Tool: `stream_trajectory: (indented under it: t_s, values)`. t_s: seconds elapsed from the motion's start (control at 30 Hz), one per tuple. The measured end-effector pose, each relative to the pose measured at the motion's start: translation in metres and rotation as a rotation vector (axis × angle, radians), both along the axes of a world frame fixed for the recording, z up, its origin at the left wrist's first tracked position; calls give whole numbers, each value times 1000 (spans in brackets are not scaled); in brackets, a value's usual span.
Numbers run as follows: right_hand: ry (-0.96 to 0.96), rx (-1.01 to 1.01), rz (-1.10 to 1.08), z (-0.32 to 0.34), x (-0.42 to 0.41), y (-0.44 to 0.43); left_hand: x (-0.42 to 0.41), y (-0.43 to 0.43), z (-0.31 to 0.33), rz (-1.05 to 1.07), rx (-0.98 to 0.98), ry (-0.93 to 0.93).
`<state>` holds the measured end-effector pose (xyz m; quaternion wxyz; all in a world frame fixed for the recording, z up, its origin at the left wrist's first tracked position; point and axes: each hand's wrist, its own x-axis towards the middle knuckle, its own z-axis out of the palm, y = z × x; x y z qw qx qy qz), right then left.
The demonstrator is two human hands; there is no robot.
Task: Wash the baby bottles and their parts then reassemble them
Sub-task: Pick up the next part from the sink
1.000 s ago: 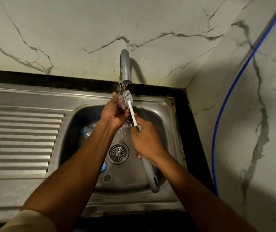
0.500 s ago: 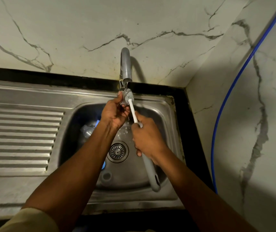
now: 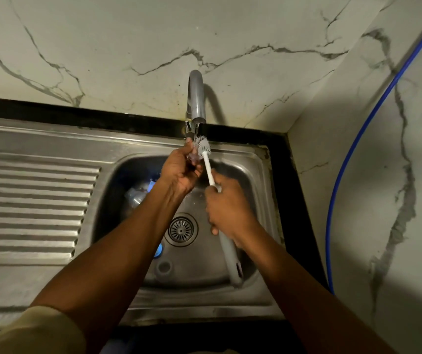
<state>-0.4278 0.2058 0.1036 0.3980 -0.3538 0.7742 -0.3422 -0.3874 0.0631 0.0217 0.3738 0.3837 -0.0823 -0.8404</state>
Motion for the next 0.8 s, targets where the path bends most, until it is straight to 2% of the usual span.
stream_trajectory:
  t_s: [0.2, 0.33, 0.47, 0.63, 0.8]
  values:
    - [-2, 9, 36, 7, -2, -6, -5, 0, 1, 13, 81, 97]
    - [-106, -11, -53, 8, -7, -8, 2, 8, -9, -9, 19, 122]
    - [-103, 18, 49, 12, 7, 20, 11, 1, -14, 99, 42, 154]
    - [-91, -29, -41, 7, -1, 3, 1, 4, -8, 23, -15, 63]
    - [-37, -20, 85, 5, 12, 17, 12, -9, -7, 56, 2, 40]
